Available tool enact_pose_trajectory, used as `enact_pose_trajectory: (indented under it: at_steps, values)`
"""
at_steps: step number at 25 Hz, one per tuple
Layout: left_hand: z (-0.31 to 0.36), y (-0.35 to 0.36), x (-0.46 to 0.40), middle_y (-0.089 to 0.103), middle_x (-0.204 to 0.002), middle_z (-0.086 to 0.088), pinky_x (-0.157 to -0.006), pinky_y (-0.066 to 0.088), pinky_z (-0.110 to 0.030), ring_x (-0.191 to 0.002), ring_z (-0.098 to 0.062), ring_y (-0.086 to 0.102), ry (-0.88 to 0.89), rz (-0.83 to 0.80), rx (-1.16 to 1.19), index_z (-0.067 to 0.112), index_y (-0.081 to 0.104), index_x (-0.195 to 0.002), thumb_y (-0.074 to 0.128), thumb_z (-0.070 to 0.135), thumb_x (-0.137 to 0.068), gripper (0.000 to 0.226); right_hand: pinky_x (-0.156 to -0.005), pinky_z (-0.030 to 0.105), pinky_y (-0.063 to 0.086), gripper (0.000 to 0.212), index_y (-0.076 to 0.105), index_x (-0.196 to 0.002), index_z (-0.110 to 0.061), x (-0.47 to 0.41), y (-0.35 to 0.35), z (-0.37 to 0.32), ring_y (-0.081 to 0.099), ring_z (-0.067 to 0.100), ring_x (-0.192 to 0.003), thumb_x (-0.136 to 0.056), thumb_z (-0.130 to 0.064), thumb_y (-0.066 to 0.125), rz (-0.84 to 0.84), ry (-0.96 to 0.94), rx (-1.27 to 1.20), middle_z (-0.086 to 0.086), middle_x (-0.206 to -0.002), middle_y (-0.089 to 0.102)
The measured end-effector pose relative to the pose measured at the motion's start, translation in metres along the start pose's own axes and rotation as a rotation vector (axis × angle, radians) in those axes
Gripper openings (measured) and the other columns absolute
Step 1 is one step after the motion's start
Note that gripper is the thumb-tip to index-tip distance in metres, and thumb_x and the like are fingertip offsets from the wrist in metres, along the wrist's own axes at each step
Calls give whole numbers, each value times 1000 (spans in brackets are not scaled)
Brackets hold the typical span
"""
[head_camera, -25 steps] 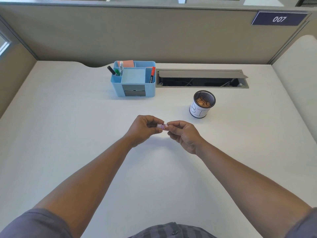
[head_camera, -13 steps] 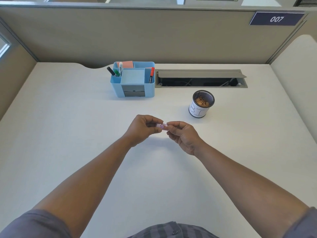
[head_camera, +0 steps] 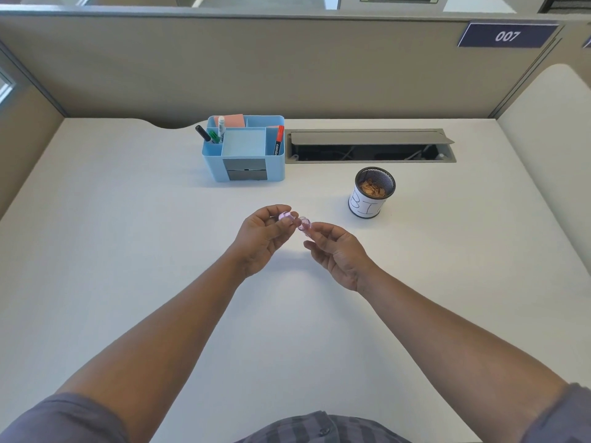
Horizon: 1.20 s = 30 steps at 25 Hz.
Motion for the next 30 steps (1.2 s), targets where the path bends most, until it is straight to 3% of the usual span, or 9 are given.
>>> enact_pose_trajectory:
  at_steps: [2, 4, 8, 15, 18, 21, 25, 30]
  values:
    - [-8, 3, 0, 76, -109, -18, -87, 61, -30, -106, -30, 75, -52, 39, 164, -1, 64, -118, 63, -5, -95, 23, -76, 21, 57, 32, 69, -119, -6, 2, 0, 1, 72, 18, -87, -88, -6, 75, 6, 11, 21, 7, -112, 73]
    - [-11, 7, -1, 75, -110, -20, -86, 62, -31, -106, -32, 75, -87, 53, 223, -1, 63, -119, 63, -5, -96, 24, -81, 23, 59, 38, 66, -122, 0, 3, -1, 1, 73, 19, -90, -86, -4, 75, 2, 3, -26, 7, -111, 74]
    - [-12, 17, -9, 72, -123, -25, -89, 62, -35, -110, -34, 74, -122, 73, 207, -1, 62, -121, 62, -7, -95, 26, -88, 28, 59, 26, 69, -111, -4, 4, -9, -6, 74, 25, -97, -87, 0, 74, 23, -66, -58, 8, -111, 76]
    - [-26, 39, -31, 70, -128, -24, -90, 63, -36, -109, -32, 75, -189, 115, 190, -2, 62, -126, 59, -7, -98, 29, -83, 24, 59, 16, 69, -103, -12, 4, -32, -32, 75, 22, -99, -90, -3, 71, 145, -234, -41, 1, -99, 79]
    - [-30, 48, -40, 70, -128, -23, -94, 61, -37, -113, -33, 73, -213, 116, 169, -1, 63, -124, 59, -6, -98, 27, -81, 24, 59, 17, 70, -103, -12, 6, -45, -50, 76, 20, -97, -88, -16, 78, 280, -336, -9, 1, -97, 78]
    - [-34, 56, -49, 67, -132, -24, -104, 55, -39, -120, -34, 68, -216, 130, 162, -2, 61, -124, 57, -6, -99, 25, -77, 20, 57, 27, 74, -101, -20, 7, -64, -68, 70, 10, -82, -83, -39, 81, 557, -444, 187, -3, -97, 77]
    - [-33, 66, -60, 66, -132, -24, -104, 55, -39, -120, -34, 67, -222, 131, 162, -1, 62, -121, 57, -6, -99, 23, -84, 27, 53, 21, 72, -112, -19, 6, -81, -85, 68, 14, -94, -91, -21, 70, 825, -512, 336, -4, -106, 74]
    - [-32, 64, -69, 68, -130, -23, -91, 62, -36, -115, -33, 69, -222, 155, 159, -2, 63, -120, 59, -5, -98, 23, -92, 32, 54, 25, 69, -116, -20, 2, -81, -100, 67, 19, -99, -93, -14, 62, 870, -570, 480, 2, -113, 70]
Point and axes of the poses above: each hand's wrist, its own x-axis away from the middle knuckle, its own y-axis out of the palm, z = x × y, the point moved 5 cm from there along -x, towards the middle knuckle
